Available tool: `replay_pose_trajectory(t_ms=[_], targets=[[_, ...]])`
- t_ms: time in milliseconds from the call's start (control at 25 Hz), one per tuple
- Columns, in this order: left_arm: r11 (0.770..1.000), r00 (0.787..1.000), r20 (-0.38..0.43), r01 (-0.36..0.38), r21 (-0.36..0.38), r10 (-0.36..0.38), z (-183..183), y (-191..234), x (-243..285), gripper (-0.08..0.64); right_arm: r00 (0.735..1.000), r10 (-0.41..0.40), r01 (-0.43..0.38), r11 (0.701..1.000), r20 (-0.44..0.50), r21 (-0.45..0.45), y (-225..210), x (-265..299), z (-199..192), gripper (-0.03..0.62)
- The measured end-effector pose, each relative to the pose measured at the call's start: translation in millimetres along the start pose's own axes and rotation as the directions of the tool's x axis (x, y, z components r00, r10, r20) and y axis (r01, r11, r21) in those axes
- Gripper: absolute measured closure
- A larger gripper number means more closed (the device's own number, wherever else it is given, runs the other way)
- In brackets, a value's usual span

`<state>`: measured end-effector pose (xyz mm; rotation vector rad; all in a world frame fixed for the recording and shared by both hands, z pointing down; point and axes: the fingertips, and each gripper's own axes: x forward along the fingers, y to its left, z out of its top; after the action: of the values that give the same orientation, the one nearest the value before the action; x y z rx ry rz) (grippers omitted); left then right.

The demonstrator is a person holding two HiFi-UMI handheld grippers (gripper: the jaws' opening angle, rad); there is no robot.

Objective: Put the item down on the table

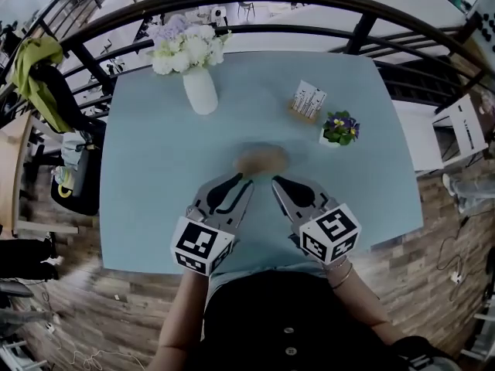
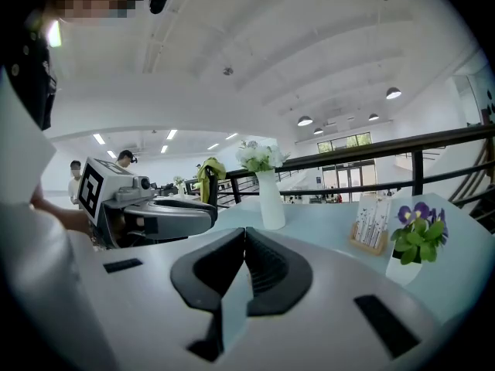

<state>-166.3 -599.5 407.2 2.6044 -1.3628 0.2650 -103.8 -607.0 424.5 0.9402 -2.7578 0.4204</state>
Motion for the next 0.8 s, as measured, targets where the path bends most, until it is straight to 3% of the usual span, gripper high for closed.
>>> replay_pose_trajectory(t_ms=[120, 280, 560, 800], targets=[[0.997, 0.999, 0.029, -0.019, -0.073, 0.021, -1.3, 0.4, -4.9, 0.498, 1.0, 0.014, -0.014, 1.0, -0.01, -0.004, 5.4, -0.6, -4.1, 0.584], [0.992, 0.999, 0.0, -0.038, -0.122, 0.038, -10.5, 1.8, -4.7, 0.522, 0.998, 0.051, -0.05, 0.998, -0.026, 0.028, 10.7, 0.0, -15.3, 0.584], [0.988, 0.996, -0.072, -0.065, -0.138, 0.056, -31.3, 1.1, -3.0, 0.538, 0.999, 0.04, -0.038, 0.998, -0.036, 0.052, 8.0, -0.1, -23.5, 0.584], [0.986, 0.991, -0.133, -0.037, -0.163, 0.015, -42.2, -12.4, 1.9, 0.543, 0.998, 0.029, -0.026, 0.998, -0.058, 0.049, 0.9, -0.1, -30.2, 0.584]])
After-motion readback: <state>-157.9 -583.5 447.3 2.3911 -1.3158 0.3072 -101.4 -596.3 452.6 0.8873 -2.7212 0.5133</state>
